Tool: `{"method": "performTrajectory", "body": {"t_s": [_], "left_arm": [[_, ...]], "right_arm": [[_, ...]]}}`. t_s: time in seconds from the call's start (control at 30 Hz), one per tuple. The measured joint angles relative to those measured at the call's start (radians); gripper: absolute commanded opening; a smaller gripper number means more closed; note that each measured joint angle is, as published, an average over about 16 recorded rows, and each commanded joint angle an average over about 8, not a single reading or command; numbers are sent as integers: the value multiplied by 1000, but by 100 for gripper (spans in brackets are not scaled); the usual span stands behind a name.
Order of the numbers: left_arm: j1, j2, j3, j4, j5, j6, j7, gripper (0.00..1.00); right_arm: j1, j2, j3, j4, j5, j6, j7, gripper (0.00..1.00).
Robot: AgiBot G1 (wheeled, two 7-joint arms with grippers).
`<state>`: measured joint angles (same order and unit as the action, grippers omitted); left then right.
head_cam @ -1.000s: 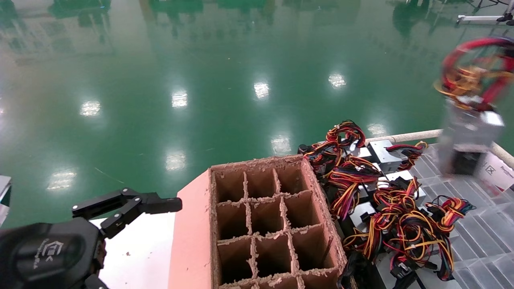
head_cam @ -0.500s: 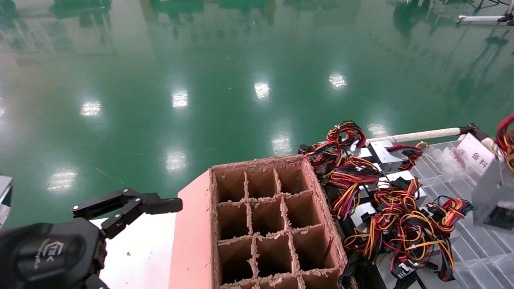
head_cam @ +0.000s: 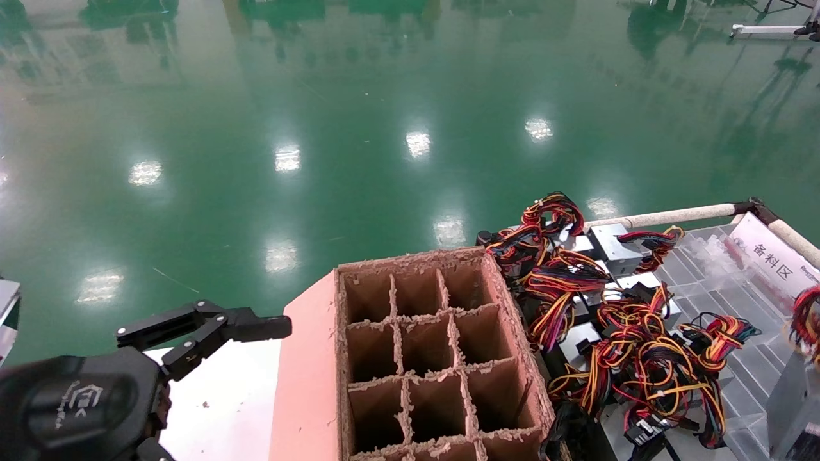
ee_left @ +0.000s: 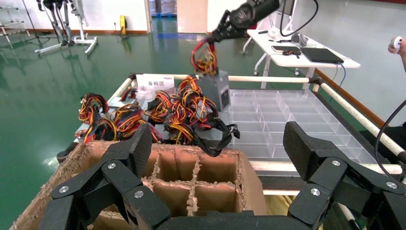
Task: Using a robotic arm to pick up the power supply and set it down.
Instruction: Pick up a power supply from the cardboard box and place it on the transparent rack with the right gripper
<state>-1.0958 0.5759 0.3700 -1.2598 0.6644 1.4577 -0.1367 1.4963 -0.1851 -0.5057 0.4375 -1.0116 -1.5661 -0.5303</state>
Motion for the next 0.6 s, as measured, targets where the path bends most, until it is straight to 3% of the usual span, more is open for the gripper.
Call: {"method": "performTrajectory", "body": {"t_s": [0.6], "left_arm": [[0, 0, 0, 0, 0, 0, 0, 100]], "right_arm": [[-64, 20, -96, 66, 83, -19, 20, 0]]}}
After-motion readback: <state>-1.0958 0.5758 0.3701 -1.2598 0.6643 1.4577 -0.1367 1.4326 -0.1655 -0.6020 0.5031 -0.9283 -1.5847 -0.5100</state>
